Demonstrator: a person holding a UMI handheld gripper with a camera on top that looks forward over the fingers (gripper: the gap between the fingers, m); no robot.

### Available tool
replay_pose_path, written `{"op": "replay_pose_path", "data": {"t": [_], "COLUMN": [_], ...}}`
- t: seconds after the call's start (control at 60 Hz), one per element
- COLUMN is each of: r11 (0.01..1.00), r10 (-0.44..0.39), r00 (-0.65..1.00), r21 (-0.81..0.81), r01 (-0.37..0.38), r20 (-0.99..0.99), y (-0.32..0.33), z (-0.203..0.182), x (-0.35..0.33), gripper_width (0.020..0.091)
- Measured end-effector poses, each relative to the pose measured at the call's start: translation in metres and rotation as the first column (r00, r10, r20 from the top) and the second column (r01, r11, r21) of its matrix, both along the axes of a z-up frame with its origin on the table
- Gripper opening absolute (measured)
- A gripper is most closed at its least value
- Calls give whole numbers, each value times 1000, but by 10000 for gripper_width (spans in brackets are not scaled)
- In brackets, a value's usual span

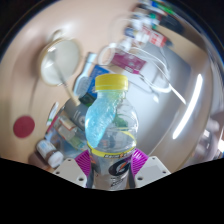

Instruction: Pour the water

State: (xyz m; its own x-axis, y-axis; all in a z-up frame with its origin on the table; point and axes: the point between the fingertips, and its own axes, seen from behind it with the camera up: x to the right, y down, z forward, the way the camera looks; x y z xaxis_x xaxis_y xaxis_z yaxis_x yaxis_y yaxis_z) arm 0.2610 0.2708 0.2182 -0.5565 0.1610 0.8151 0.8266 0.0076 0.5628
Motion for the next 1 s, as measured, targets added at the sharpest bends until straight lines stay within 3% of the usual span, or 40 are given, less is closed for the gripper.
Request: {"op": "replay_pose_path", "data": {"t": [0.1,0.15,0.217,0.317,0.417,0.567,0.583,0.65,0.783,1.0], "r11": [995,993,979,967,970,959,964,962,960,975], "r10": [-67,-82,-122,-186,-161,-184,-151,-187,-226,-202], "r00": [850,670,349,-189,-418,-490,-524,-514,-544,-521], "r21": [25,-7,-55,-213,-223,-266,-241,-263,-280,-223], "r01": [94,114,196,137,102,101,109,79,18,-23], "r20": [-523,-737,-929,-964,-894,-852,-838,-837,-808,-829], "y": [-6,-4,-9,-23,-36,-31,-47,-38,-46,-47], "z": [25,36,35,-3,-53,-92,-117,-114,-152,-149], "x": [13,16,43,53,72,101,103,103,92,88], "gripper_width": [486,488,489,496,504,517,517,524,529,540]}}
